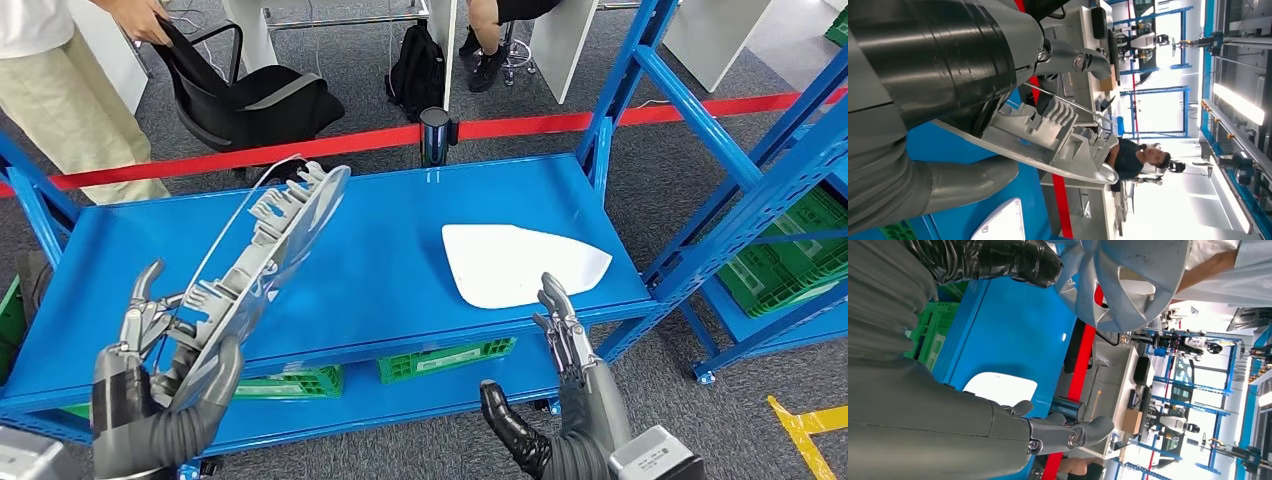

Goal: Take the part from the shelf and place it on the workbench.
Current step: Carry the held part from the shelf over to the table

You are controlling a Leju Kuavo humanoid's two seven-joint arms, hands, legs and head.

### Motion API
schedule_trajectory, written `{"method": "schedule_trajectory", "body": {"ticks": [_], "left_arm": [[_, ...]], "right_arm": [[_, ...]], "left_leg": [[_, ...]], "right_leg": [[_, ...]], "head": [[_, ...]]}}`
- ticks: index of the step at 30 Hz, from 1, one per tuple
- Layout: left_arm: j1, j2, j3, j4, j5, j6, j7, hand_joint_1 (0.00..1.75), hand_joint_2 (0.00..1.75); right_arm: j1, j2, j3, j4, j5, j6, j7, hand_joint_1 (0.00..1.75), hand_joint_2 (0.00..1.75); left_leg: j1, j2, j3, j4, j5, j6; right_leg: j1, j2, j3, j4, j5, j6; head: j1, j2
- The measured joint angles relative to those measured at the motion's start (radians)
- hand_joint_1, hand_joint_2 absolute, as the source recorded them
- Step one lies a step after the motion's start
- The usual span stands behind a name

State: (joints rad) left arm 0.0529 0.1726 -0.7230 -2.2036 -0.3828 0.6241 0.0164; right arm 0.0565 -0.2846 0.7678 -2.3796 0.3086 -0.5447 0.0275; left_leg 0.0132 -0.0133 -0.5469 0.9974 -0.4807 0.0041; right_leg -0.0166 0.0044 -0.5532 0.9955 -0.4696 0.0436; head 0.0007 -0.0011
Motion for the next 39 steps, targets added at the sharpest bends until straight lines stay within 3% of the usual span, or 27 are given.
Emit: {"method": "schedule_trajectory", "body": {"ticks": [9,18,22,27,35,37,39], "left_arm": [[0.000,0.001,-0.005,-0.002,0.025,-0.003,-0.014,1.75,1.75],[0.004,0.007,-0.012,-0.030,0.197,-0.017,-0.120,1.75,1.75],[0.012,0.011,-0.013,-0.049,0.215,0.021,-0.182,1.75,1.75],[0.021,0.016,-0.013,-0.063,0.203,0.028,-0.197,1.75,1.75],[0.022,0.022,-0.014,-0.079,0.186,0.032,-0.202,1.75,1.75],[0.022,0.023,-0.014,-0.083,0.185,0.032,-0.202,1.75,1.75],[0.022,0.024,-0.013,-0.085,0.182,0.032,-0.202,1.75,1.75]], "right_arm": [[0.000,0.000,0.005,-0.004,0.012,-0.001,0.000,0.00,1.75],[0.000,0.000,0.007,-0.015,0.026,-0.015,0.000,0.00,1.75],[0.002,-0.002,0.007,-0.019,0.024,-0.020,-0.005,0.00,1.75],[0.002,-0.005,0.007,-0.024,0.023,-0.023,-0.010,0.00,1.75],[0.001,-0.006,0.008,-0.027,0.023,-0.024,-0.012,0.00,1.75],[0.001,-0.007,0.009,-0.031,0.023,-0.024,-0.012,0.00,1.75],[0.001,-0.009,0.009,-0.033,0.023,-0.025,-0.013,0.00,1.75]], "left_leg": [[0.000,0.000,0.000,0.000,0.000,0.000],[0.000,0.000,0.000,0.000,0.000,0.000],[0.000,0.000,0.000,0.000,0.000,0.000],[0.000,0.000,0.000,0.000,0.000,0.000],[-0.003,0.000,-0.003,0.001,0.001,0.015],[0.002,0.003,-0.001,-0.012,0.013,0.025],[0.004,0.006,-0.001,-0.019,0.021,0.032]], "right_leg": [[0.000,0.000,0.000,0.000,0.000,0.000],[0.000,0.000,0.000,0.000,0.000,0.000],[0.000,0.000,0.000,0.000,0.000,0.000],[0.000,0.000,-0.001,0.000,0.000,0.000],[-0.006,0.000,0.000,-0.008,0.005,0.013],[-0.006,0.000,-0.013,0.012,-0.013,0.018],[-0.006,0.000,-0.055,0.109,-0.075,0.020]], "head": [[-0.001,0.000],[0.000,0.000],[0.000,0.000],[0.000,0.000],[-0.005,0.000],[-0.003,0.000],[0.007,0.000]]}}
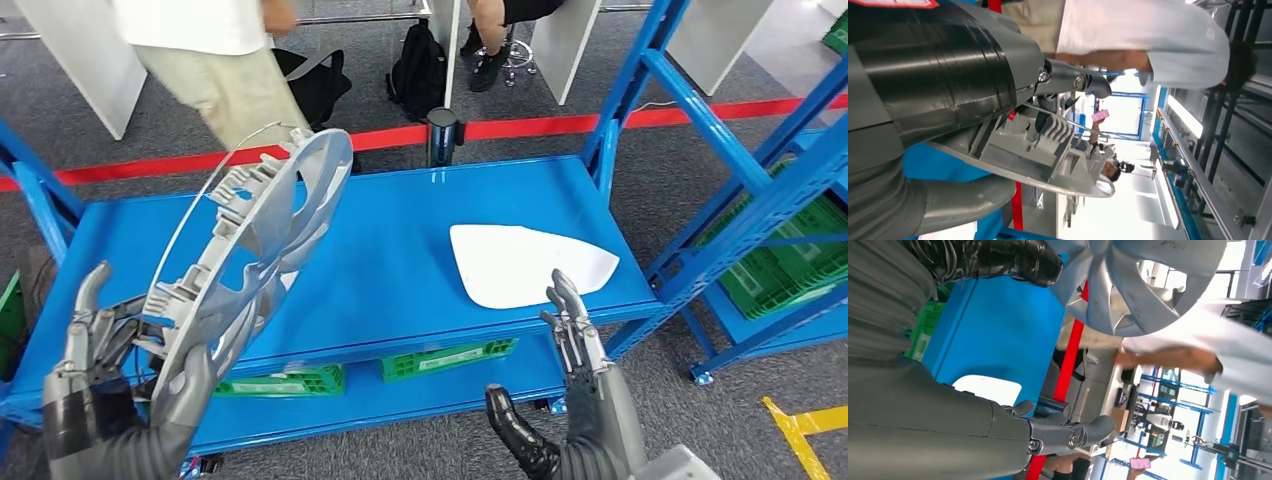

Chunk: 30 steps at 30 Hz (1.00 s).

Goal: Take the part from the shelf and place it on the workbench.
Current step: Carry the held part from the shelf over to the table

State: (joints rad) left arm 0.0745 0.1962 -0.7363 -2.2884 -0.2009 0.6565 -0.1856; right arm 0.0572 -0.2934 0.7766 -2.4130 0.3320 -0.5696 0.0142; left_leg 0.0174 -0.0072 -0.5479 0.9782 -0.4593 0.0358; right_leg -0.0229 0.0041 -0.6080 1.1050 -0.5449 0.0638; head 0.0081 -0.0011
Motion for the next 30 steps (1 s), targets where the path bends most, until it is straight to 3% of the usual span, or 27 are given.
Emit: {"method": "schedule_trajectory", "body": {"ticks": [2,3,4,6,8,12,14,17,18,19,20,22,24,27,28,30], "left_arm": [[0.000,0.001,0.000,0.000,-0.006,0.000,0.004,1.75,1.75],[0.000,0.001,0.000,0.000,-0.009,0.000,0.006,1.75,1.75],[0.000,0.001,0.000,0.000,-0.013,0.000,0.009,1.75,1.75],[0.000,0.002,0.000,0.000,-0.022,0.000,0.014,1.75,1.75],[0.000,0.002,0.000,0.000,-0.030,0.000,0.021,1.75,1.75],[-0.001,0.004,0.000,0.000,-0.053,0.000,0.041,1.75,1.75],[-0.001,0.005,-0.002,0.000,-0.074,0.000,0.055,1.75,1.75],[-0.001,0.005,-0.005,0.000,-0.091,0.000,0.068,1.75,1.75],[-0.001,0.005,-0.006,0.000,-0.094,0.000,0.071,1.75,1.75],[-0.001,0.006,-0.006,0.000,-0.096,0.000,0.074,1.75,1.75],[-0.001,0.006,-0.007,0.000,-0.099,0.000,0.076,1.75,1.75],[-0.002,0.007,-0.008,0.000,-0.103,0.000,0.079,1.75,1.75],[-0.002,0.008,-0.009,0.000,-0.107,0.000,0.079,1.75,1.75],[-0.002,0.009,-0.011,0.000,-0.110,0.000,0.079,1.75,1.75],[-0.003,0.009,-0.012,0.000,-0.110,0.000,0.079,1.75,1.75],[-0.003,0.009,-0.012,0.000,-0.111,0.000,0.079,1.75,1.75]], "right_arm": [[0.000,-0.001,0.000,-0.001,0.000,-0.002,0.000,0.00,1.75],[0.001,-0.001,0.000,-0.001,0.000,-0.004,0.000,0.00,1.75],[0.001,-0.002,0.000,-0.001,0.001,-0.005,0.000,0.00,1.75],[0.001,-0.004,0.001,-0.001,0.002,-0.007,0.000,0.00,1.75],[-0.001,-0.005,0.003,-0.001,0.003,-0.008,0.000,0.00,1.75],[-0.002,-0.006,0.007,-0.002,0.006,-0.011,0.002,0.00,1.75],[-0.002,-0.006,0.008,-0.002,0.007,-0.011,0.003,0.00,1.75],[-0.002,-0.006,0.010,-0.002,0.008,-0.012,0.007,0.00,1.75],[-0.002,-0.006,0.011,-0.002,0.008,-0.012,0.008,0.00,1.75],[-0.002,-0.006,0.012,-0.002,0.008,-0.012,0.009,0.00,1.75],[-0.002,-0.006,0.012,-0.002,0.008,-0.013,0.010,0.00,1.75],[-0.002,-0.006,0.013,-0.002,0.008,-0.013,0.011,0.00,1.75],[-0.001,-0.006,0.014,-0.002,0.008,-0.013,0.011,0.00,1.75],[-0.002,-0.006,0.014,-0.002,0.008,-0.013,0.012,0.00,1.75],[-0.001,-0.007,0.014,-0.002,0.008,-0.013,0.012,0.00,1.75],[-0.001,-0.008,0.014,-0.002,0.008,-0.013,0.012,0.00,1.75]], "left_leg": [[-0.001,0.000,-0.005,0.002,0.002,0.002],[-0.002,0.000,-0.008,0.005,0.002,0.002],[-0.002,0.000,-0.011,0.009,0.002,0.001],[-0.002,-0.002,-0.017,0.018,0.001,-0.001],[-0.004,-0.005,-0.026,0.026,0.002,-0.010],[-0.002,-0.005,-0.045,0.031,0.012,-0.039],[-0.001,-0.002,-0.066,0.071,-0.028,-0.048],[0.002,0.001,-0.127,0.246,-0.139,-0.056],[0.003,0.002,-0.134,0.286,-0.156,-0.058],[0.003,0.002,-0.124,0.290,-0.156,-0.059],[0.004,0.003,-0.093,0.255,-0.142,-0.058],[0.005,0.003,-0.003,0.122,-0.107,-0.055],[0.002,0.001,0.044,0.037,-0.091,-0.046],[-0.001,-0.001,0.030,0.032,-0.072,-0.024],[0.000,0.001,0.025,0.032,-0.062,-0.017],[0.001,0.005,0.009,0.030,-0.039,-0.005]], "right_leg": [[-0.001,0.000,-0.050,0.130,-0.060,0.001],[-0.001,0.000,-0.060,0.161,-0.065,0.002],[-0.001,0.000,-0.053,0.154,-0.052,0.001],[0.000,0.000,0.004,0.040,0.008,-0.004],[0.003,0.000,0.060,-0.070,0.044,-0.013],[0.009,-0.001,0.063,-0.100,0.061,-0.037],[0.005,-0.005,0.057,-0.109,0.075,-0.050],[0.005,-0.009,0.032,-0.106,0.093,-0.059],[0.006,-0.010,0.021,-0.103,0.099,-0.059],[0.006,-0.010,0.009,-0.099,0.105,-0.057],[0.006,-0.010,-0.003,-0.095,0.111,-0.055],[0.006,-0.009,-0.022,-0.085,0.122,-0.047],[0.008,-0.008,-0.033,-0.079,0.134,-0.035],[0.006,-0.007,-0.040,-0.084,0.153,-0.017],[0.005,-0.007,-0.048,-0.077,0.142,-0.013],[0.003,-0.006,-0.076,-0.008,0.064,-0.007]], "head": [[0.009,0.000],[0.011,0.000],[0.013,0.000],[0.017,0.000],[0.021,0.000],[0.016,0.000],[0.007,0.000],[-0.013,0.000],[-0.017,0.000],[-0.021,0.000],[-0.025,0.000],[-0.032,0.000],[-0.033,0.000],[-0.029,0.000],[-0.027,0.000],[-0.016,0.000]]}}
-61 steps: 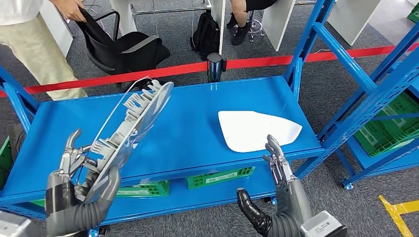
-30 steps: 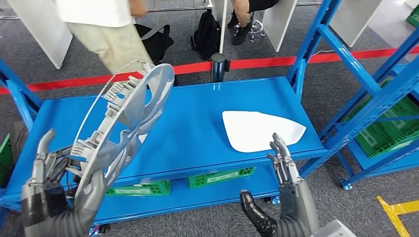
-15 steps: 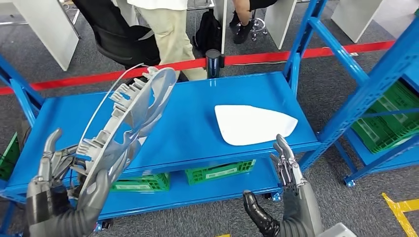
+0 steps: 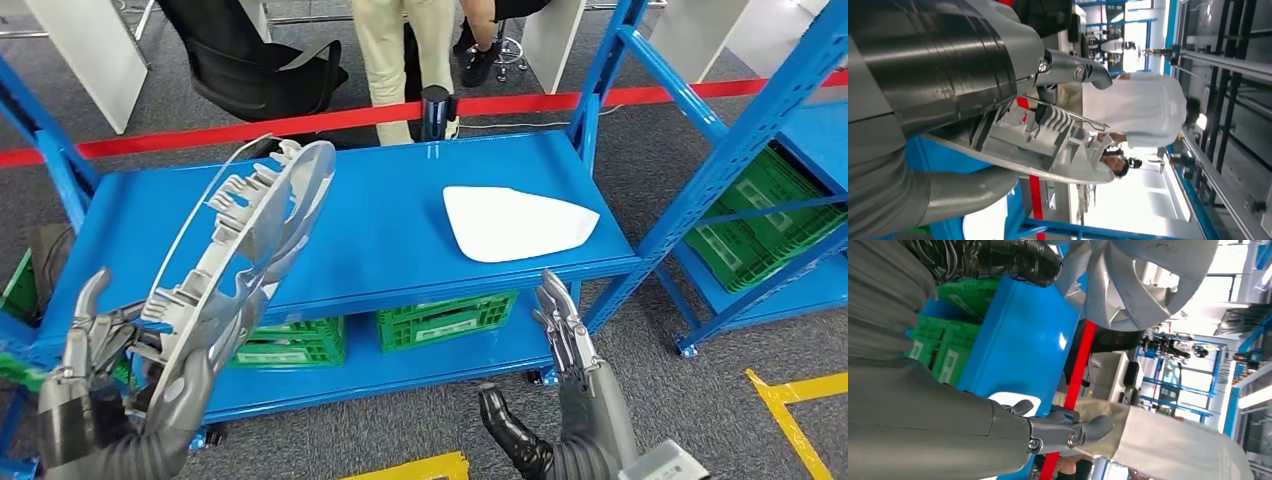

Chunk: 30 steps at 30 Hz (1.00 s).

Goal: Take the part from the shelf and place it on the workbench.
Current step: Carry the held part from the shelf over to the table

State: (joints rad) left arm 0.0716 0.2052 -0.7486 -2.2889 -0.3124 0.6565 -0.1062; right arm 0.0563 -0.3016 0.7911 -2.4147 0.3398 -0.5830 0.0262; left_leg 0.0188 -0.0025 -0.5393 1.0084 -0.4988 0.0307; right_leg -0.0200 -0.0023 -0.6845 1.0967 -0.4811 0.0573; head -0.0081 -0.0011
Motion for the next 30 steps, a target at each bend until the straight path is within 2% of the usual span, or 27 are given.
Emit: {"method": "schedule_trajectory", "body": {"ticks": [2,3,4,5,6,8,9,11,12,13,14,15,17,18,19,20,21,22,23,24,25,26,28,29,30], "left_arm": [[0.000,0.000,0.000,0.000,-0.001,0.000,0.000,1.75,1.75],[0.001,0.000,0.000,0.000,-0.002,0.000,0.000,1.75,1.75],[0.001,0.000,0.000,0.000,-0.002,0.000,0.000,1.75,1.75],[0.001,0.000,0.000,0.000,-0.002,0.000,0.000,1.75,1.75],[0.001,0.000,0.000,0.000,-0.002,0.000,0.000,1.75,1.75],[0.001,0.000,0.000,0.000,-0.002,0.000,0.000,1.75,1.75],[0.001,0.000,0.000,0.000,-0.002,0.000,0.000,1.75,1.75],[0.001,0.000,0.000,0.000,-0.002,0.000,0.000,1.75,1.75],[0.001,0.000,-0.001,0.000,-0.003,0.000,0.000,1.75,1.75],[0.002,0.000,-0.001,0.000,-0.004,0.000,-0.001,1.75,1.75],[0.002,0.000,-0.001,0.000,-0.005,0.000,-0.001,1.75,1.75],[0.003,0.001,-0.001,0.000,-0.006,0.000,-0.001,1.75,1.75],[0.003,0.001,-0.002,0.000,-0.008,0.000,-0.001,1.75,1.75],[0.004,0.002,-0.002,0.000,-0.009,0.000,-0.001,1.75,1.75],[0.004,0.002,-0.002,0.000,-0.009,0.000,-0.001,1.75,1.75],[0.004,0.003,-0.003,0.000,-0.009,0.000,-0.001,1.75,1.75],[0.004,0.003,-0.003,0.000,-0.009,0.000,-0.001,1.75,1.75],[0.004,0.003,-0.003,0.000,-0.009,0.000,-0.001,1.75,1.75],[0.004,0.003,-0.003,0.000,-0.009,0.000,-0.001,1.75,1.75],[0.003,0.003,-0.003,0.000,-0.009,0.000,-0.001,1.75,1.75],[0.003,0.004,-0.003,0.000,-0.010,0.000,-0.001,1.75,1.75],[0.003,0.004,-0.003,-0.001,-0.010,0.000,-0.001,1.75,1.75],[0.004,0.004,-0.003,0.000,-0.011,0.000,-0.001,1.75,1.75],[0.005,0.004,-0.003,0.000,-0.011,0.000,-0.001,1.75,1.75],[0.004,0.004,-0.003,0.000,-0.011,0.000,-0.001,1.75,1.75]], "right_arm": [[0.000,-0.001,0.000,0.000,0.000,0.000,0.000,0.00,1.75],[0.000,-0.001,0.000,0.000,0.000,0.000,0.000,0.00,1.75],[0.000,-0.001,0.000,0.000,-0.001,0.000,0.000,0.00,1.75],[-0.001,-0.001,0.000,0.000,-0.001,0.000,0.000,0.00,1.75],[-0.001,-0.001,0.000,0.000,-0.001,0.000,0.000,0.00,1.75],[-0.003,-0.001,0.000,-0.001,-0.001,0.000,0.000,0.00,1.75],[-0.003,-0.001,0.001,-0.002,-0.001,0.000,0.000,0.00,1.75],[-0.004,-0.001,0.001,-0.004,-0.001,0.000,0.000,0.00,1.75],[-0.005,-0.001,0.001,-0.005,-0.001,0.000,0.000,0.00,1.75],[-0.005,-0.002,0.001,-0.006,-0.001,0.000,0.000,0.00,1.75],[-0.005,-0.002,0.001,-0.005,-0.001,0.001,0.000,0.00,1.75],[-0.005,-0.002,0.001,-0.005,-0.002,0.002,0.000,0.00,1.75],[-0.005,-0.002,0.001,-0.005,-0.003,0.003,0.001,0.00,1.75],[-0.004,-0.002,0.001,-0.005,-0.004,0.003,0.001,0.00,1.75],[-0.004,-0.002,0.001,-0.005,-0.005,0.003,0.001,0.00,1.75],[-0.003,-0.002,0.001,-0.005,-0.005,0.003,0.002,0.00,1.75],[-0.003,-0.002,0.001,-0.005,-0.006,0.003,0.002,0.00,1.75],[-0.003,-0.002,0.001,-0.005,-0.006,0.003,0.002,0.00,1.75],[-0.003,-0.002,0.001,-0.005,-0.006,0.003,0.002,0.00,1.75],[-0.003,-0.002,0.001,-0.005,-0.006,0.003,0.002,0.00,1.75],[-0.003,-0.002,0.001,-0.006,-0.006,0.003,0.002,0.00,1.75],[-0.003,-0.002,0.001,-0.006,-0.005,0.003,0.002,0.00,1.75],[-0.003,-0.002,0.001,-0.005,-0.005,0.003,0.002,0.00,1.75],[-0.003,-0.003,0.001,-0.005,-0.005,0.003,0.002,0.00,1.75],[-0.002,-0.004,0.001,-0.005,-0.005,0.003,0.002,0.00,1.75]], "left_leg": [[-0.005,0.001,-0.024,0.002,0.022,0.006],[-0.008,0.001,-0.040,0.004,0.032,0.007],[-0.011,0.001,-0.056,0.007,0.042,0.008],[-0.014,0.001,-0.071,0.010,0.051,0.009],[-0.017,0.000,-0.086,0.014,0.059,0.009],[-0.022,-0.001,-0.105,0.019,0.074,0.007],[-0.022,0.000,-0.110,0.018,0.083,0.004],[-0.017,0.002,-0.113,0.013,0.101,-0.006],[-0.015,0.002,-0.113,0.009,0.110,-0.012],[-0.014,0.001,-0.115,0.010,0.105,-0.018],[-0.014,0.000,-0.120,0.022,0.081,-0.023],[-0.013,0.000,-0.129,0.051,0.038,-0.028],[-0.006,0.000,-0.151,0.157,-0.068,-0.039],[-0.002,0.000,-0.157,0.215,-0.098,-0.044],[0.002,0.000,-0.154,0.256,-0.100,-0.049],[0.007,0.000,-0.137,0.273,-0.078,-0.054],[0.011,0.001,-0.106,0.256,-0.045,-0.058],[0.015,0.001,-0.061,0.209,-0.021,-0.063],[0.017,0.000,-0.006,0.143,-0.017,-0.068],[0.017,-0.001,0.040,0.078,-0.030,-0.069],[0.016,-0.003,0.067,0.028,-0.050,-0.066],[0.012,-0.005,0.075,0.001,-0.065,-0.059],[0.009,-0.004,0.055,-0.009,-0.061,-0.035],[0.009,-0.002,0.046,-0.009,-0.051,-0.023],[0.009,0.000,0.037,-0.010,-0.041,-0.013]], "right_leg": [[0.001,0.000,-0.027,0.125,-0.098,0.001],[0.002,0.000,-0.028,0.175,-0.122,-0.001],[0.004,0.000,-0.017,0.198,-0.126,-0.004],[0.008,0.000,0.011,0.183,-0.111,-0.010],[0.013,0.001,0.054,0.135,-0.087,-0.019],[0.023,0.001,0.155,-0.007,-0.068,-0.041],[0.027,0.001,0.189,-0.059,-0.068,-0.046],[0.034,0.001,0.206,-0.103,-0.069,-0.049],[0.035,0.000,0.198,-0.109,-0.057,-0.050],[0.033,-0.002,0.192,-0.118,-0.045,-0.055],[0.030,-0.005,0.185,-0.127,-0.031,-0.059],[0.026,-0.007,0.177,-0.134,-0.016,-0.064],[0.024,-0.010,0.155,-0.136,0.008,-0.069],[0.024,-0.011,0.143,-0.135,0.020,-0.068],[0.023,-0.012,0.129,-0.132,0.032,-0.066],[0.021,-0.013,0.113,-0.127,0.045,-0.062],[0.017,-0.013,0.092,-0.119,0.056,-0.057],[0.014,-0.013,0.073,-0.109,0.065,-0.052],[0.012,-0.013,0.055,-0.098,0.071,-0.045],[0.011,-0.013,0.042,-0.087,0.077,-0.038],[0.011,-0.013,0.031,-0.080,0.085,-0.031],[0.010,-0.013,0.022,-0.078,0.096,-0.025],[0.005,-0.012,0.011,-0.077,0.106,-0.012],[0.003,-0.011,0.004,-0.066,0.085,-0.006],[0.001,-0.009,-0.006,-0.037,0.044,-0.002]], "head": [[0.015,0.000],[0.020,0.000],[0.024,0.000],[0.027,0.000],[0.029,0.000],[0.032,0.000],[0.031,0.000],[0.030,0.000],[0.032,0.000],[0.033,0.000],[0.031,0.000],[0.027,0.000],[0.014,0.000],[0.008,0.000],[0.005,0.000],[0.002,0.000],[0.000,0.000],[-0.002,0.000],[-0.006,0.000],[-0.009,0.000],[-0.011,0.000],[-0.012,0.000],[-0.009,0.000],[-0.006,0.000],[-0.001,0.000]]}}
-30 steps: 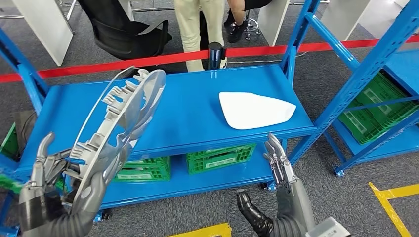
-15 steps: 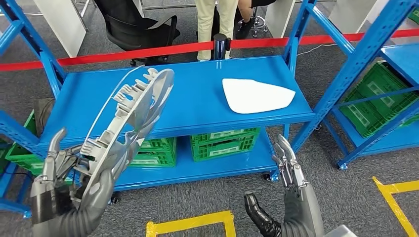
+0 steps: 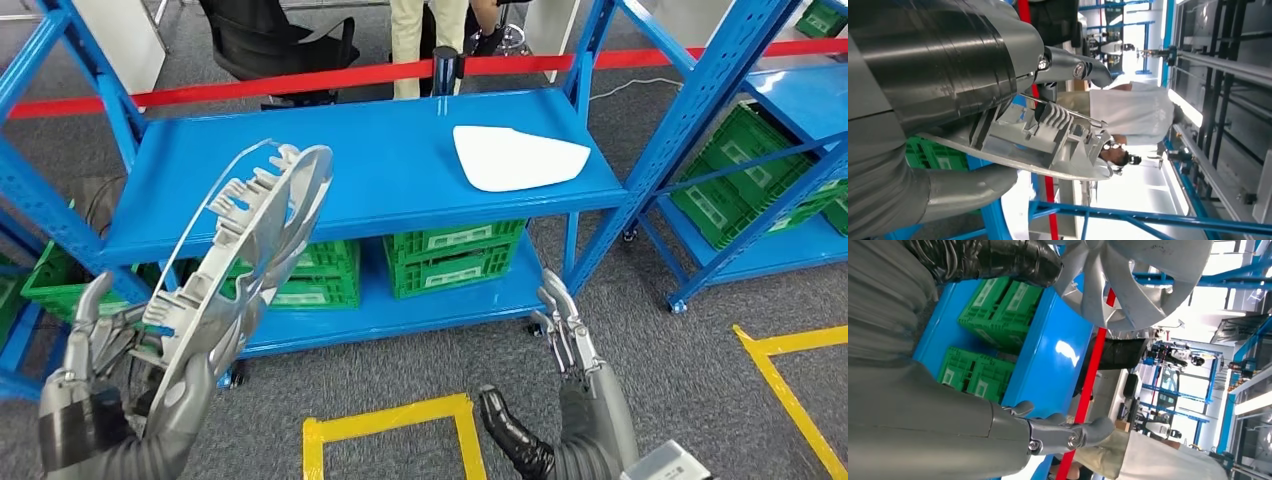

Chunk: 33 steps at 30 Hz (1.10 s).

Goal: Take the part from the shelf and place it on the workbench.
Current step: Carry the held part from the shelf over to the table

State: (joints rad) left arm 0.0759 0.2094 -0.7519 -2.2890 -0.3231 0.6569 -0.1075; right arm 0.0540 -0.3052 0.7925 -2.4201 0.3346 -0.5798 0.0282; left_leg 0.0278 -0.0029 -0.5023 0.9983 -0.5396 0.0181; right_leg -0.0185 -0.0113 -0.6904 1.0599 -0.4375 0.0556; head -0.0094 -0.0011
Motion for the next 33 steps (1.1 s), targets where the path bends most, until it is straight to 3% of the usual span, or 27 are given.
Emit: {"method": "schedule_trajectory", "body": {"ticks": [2,3,4,5,6,7,8,10,12,14,16,18,19,21,23,25,26,27,28,29,30,31,33], "left_arm": [[0.000,0.000,0.000,0.000,0.000,0.000,0.000,1.75,1.75],[0.000,0.000,0.000,0.000,0.000,0.000,0.000,1.75,1.75],[0.000,0.000,0.000,0.000,0.000,0.000,0.000,1.75,1.75],[0.000,0.000,0.000,0.000,0.000,0.000,0.000,1.75,1.75],[0.000,0.000,0.000,0.000,0.000,0.000,0.001,1.75,1.75],[0.000,0.000,0.000,0.000,0.001,0.000,0.001,1.75,1.75],[0.000,0.000,0.000,0.000,0.001,0.000,0.001,1.75,1.75],[0.000,0.000,0.000,0.000,0.001,0.000,0.001,1.75,1.75],[-0.001,0.000,0.000,0.000,0.001,0.000,0.001,1.75,1.75],[0.000,0.000,0.000,0.000,0.001,0.000,0.001,1.75,1.75],[0.000,0.001,0.000,0.000,0.001,0.000,0.001,1.75,1.75],[-0.001,0.001,-0.001,0.000,0.001,0.000,0.003,1.75,1.75],[0.000,0.001,-0.002,0.000,0.001,0.000,0.006,1.75,1.75],[0.000,0.002,-0.004,0.000,-0.002,0.000,0.011,1.75,1.75],[0.000,0.004,-0.005,0.000,-0.004,0.000,0.014,1.75,1.75],[-0.002,0.005,-0.006,0.000,-0.006,0.000,0.014,1.75,1.75],[-0.002,0.005,-0.006,0.000,-0.007,0.000,0.014,1.75,1.75],[-0.003,0.005,-0.007,0.000,-0.009,0.000,0.015,1.75,1.75],[-0.003,0.005,-0.007,0.000,-0.010,0.000,0.016,1.75,1.75],[-0.003,0.006,-0.007,0.000,-0.011,0.000,0.017,1.75,1.75],[-0.003,0.006,-0.007,0.000,-0.011,0.000,0.019,1.75,1.75],[-0.003,0.006,-0.007,0.000,-0.012,0.000,0.020,1.75,1.75],[-0.003,0.006,-0.007,0.001,-0.012,0.000,0.019,1.75,1.75]], "right_arm": [[0.000,-0.001,0.000,0.000,0.000,0.000,0.000,0.00,1.75],[0.000,-0.001,0.000,0.000,0.000,0.000,0.000,0.00,1.75],[0.000,-0.002,0.000,0.000,0.000,0.000,0.000,0.00,1.75],[0.000,-0.002,0.000,0.000,0.000,-0.001,0.000,0.00,1.75],[0.000,-0.002,0.000,0.000,0.000,-0.001,0.000,0.00,1.75],[0.000,-0.002,0.000,0.000,0.000,-0.001,0.000,0.00,1.75],[0.000,-0.002,0.001,0.000,0.000,-0.001,0.000,0.00,1.75],[-0.001,-0.002,0.001,-0.001,0.000,-0.001,0.000,0.00,1.75],[-0.002,-0.002,0.001,-0.002,0.000,-0.001,0.000,0.00,1.75],[-0.002,-0.002,0.001,-0.002,0.000,-0.002,0.000,0.00,1.75],[-0.003,-0.002,0.001,-0.002,-0.002,-0.001,0.001,0.00,1.75],[-0.002,-0.002,0.001,-0.001,-0.007,0.001,0.003,0.00,1.75],[-0.002,-0.002,0.001,-0.001,-0.010,0.002,0.004,0.00,1.75],[0.000,-0.002,0.001,0.001,-0.012,0.002,0.005,0.00,1.75],[0.001,-0.002,0.001,0.002,-0.015,0.002,0.003,0.00,1.75],[0.004,-0.002,0.001,0.002,-0.019,0.002,0.000,0.00,1.75],[0.005,-0.002,0.001,0.002,-0.021,0.001,-0.001,0.00,1.75],[0.005,-0.002,0.001,0.002,-0.024,0.000,-0.001,0.00,1.75],[0.006,-0.002,0.001,0.002,-0.028,-0.001,-0.001,0.00,1.75],[0.006,-0.002,0.001,0.002,-0.031,-0.002,-0.001,0.00,1.75],[0.006,-0.003,0.001,0.002,-0.034,-0.003,-0.001,0.00,1.75],[0.007,-0.003,0.001,0.003,-0.037,-0.003,-0.001,0.00,1.75],[0.008,-0.005,0.001,0.006,-0.041,-0.004,-0.002,0.00,1.75]], "left_leg": [[-0.003,0.002,-0.022,0.001,0.022,0.012],[-0.006,0.003,-0.033,0.002,0.034,0.014],[-0.008,0.003,-0.047,0.004,0.047,0.014],[-0.011,0.003,-0.063,0.008,0.059,0.014],[-0.013,0.003,-0.080,0.012,0.071,0.014],[-0.015,0.003,-0.098,0.016,0.081,0.013],[-0.016,0.003,-0.111,0.019,0.090,0.011],[-0.017,0.004,-0.127,0.023,0.108,0.003],[-0.014,0.005,-0.137,0.019,0.131,-0.010],[-0.012,0.004,-0.150,0.024,0.128,-0.021],[-0.012,0.003,-0.175,0.088,0.050,-0.027],[-0.011,0.003,-0.201,0.210,-0.042,-0.032],[-0.011,0.003,-0.204,0.263,-0.057,-0.033],[-0.011,0.003,-0.176,0.296,-0.018,-0.033],[-0.012,0.003,-0.086,0.206,0.025,-0.025],[-0.018,0.003,0.032,0.047,-0.004,-0.015],[-0.022,0.003,0.066,-0.009,-0.024,-0.011],[-0.026,0.002,0.081,-0.044,-0.030,-0.008],[-0.025,0.002,0.074,-0.056,-0.021,-0.002],[-0.024,0.003,0.067,-0.061,-0.005,0.004],[-0.021,0.005,0.060,-0.069,0.011,0.011],[-0.018,0.007,0.051,-0.074,0.025,0.017],[-0.016,0.008,0.027,-0.070,0.046,0.023]], "right_leg": [[0.000,0.003,-0.021,0.109,-0.113,0.003],[0.000,0.003,-0.026,0.170,-0.150,0.002],[0.000,0.004,-0.023,0.219,-0.161,0.001],[0.001,0.004,-0.010,0.240,-0.147,-0.003],[0.003,0.005,0.018,0.229,-0.118,-0.008],[0.006,0.006,0.061,0.183,-0.089,-0.015],[0.011,0.006,0.112,0.114,-0.080,-0.024],[0.019,0.008,0.201,-0.021,-0.099,-0.037],[0.024,0.008,0.225,-0.074,-0.110,-0.041],[0.022,0.003,0.213,-0.087,-0.090,-0.047],[0.017,-0.003,0.194,-0.096,-0.064,-0.057],[0.019,-0.004,0.163,-0.092,-0.041,-0.064],[0.020,-0.004,0.144,-0.089,-0.030,-0.063],[0.021,-0.004,0.103,-0.079,-0.005,-0.062],[0.022,-0.003,0.066,-0.067,0.016,-0.059],[0.023,-0.003,0.042,-0.058,0.037,-0.051],[0.022,-0.004,0.036,-0.058,0.048,-0.047],[0.020,-0.005,0.031,-0.063,0.062,-0.042],[0.018,-0.005,0.026,-0.069,0.073,-0.037],[0.016,-0.003,0.019,-0.071,0.070,-0.031],[0.014,0.000,0.009,-0.059,0.047,-0.024],[0.012,0.003,-0.003,-0.025,0.006,-0.018],[0.005,0.006,-0.029,0.098,-0.087,-0.005]], "head": [[0.014,0.000],[0.019,0.000],[0.024,0.000],[0.028,0.000],[0.030,0.000],[0.033,0.000],[0.034,0.000],[0.034,0.000],[0.033,0.000],[0.032,0.000],[0.020,0.000],[0.005,0.000],[0.000,0.000],[-0.007,0.000],[-0.013,0.000],[-0.013,0.000],[-0.012,0.000],[-0.010,0.000],[-0.010,0.000],[-0.011,0.000],[-0.008,0.000],[-0.004,0.000],[0.011,0.000]]}}
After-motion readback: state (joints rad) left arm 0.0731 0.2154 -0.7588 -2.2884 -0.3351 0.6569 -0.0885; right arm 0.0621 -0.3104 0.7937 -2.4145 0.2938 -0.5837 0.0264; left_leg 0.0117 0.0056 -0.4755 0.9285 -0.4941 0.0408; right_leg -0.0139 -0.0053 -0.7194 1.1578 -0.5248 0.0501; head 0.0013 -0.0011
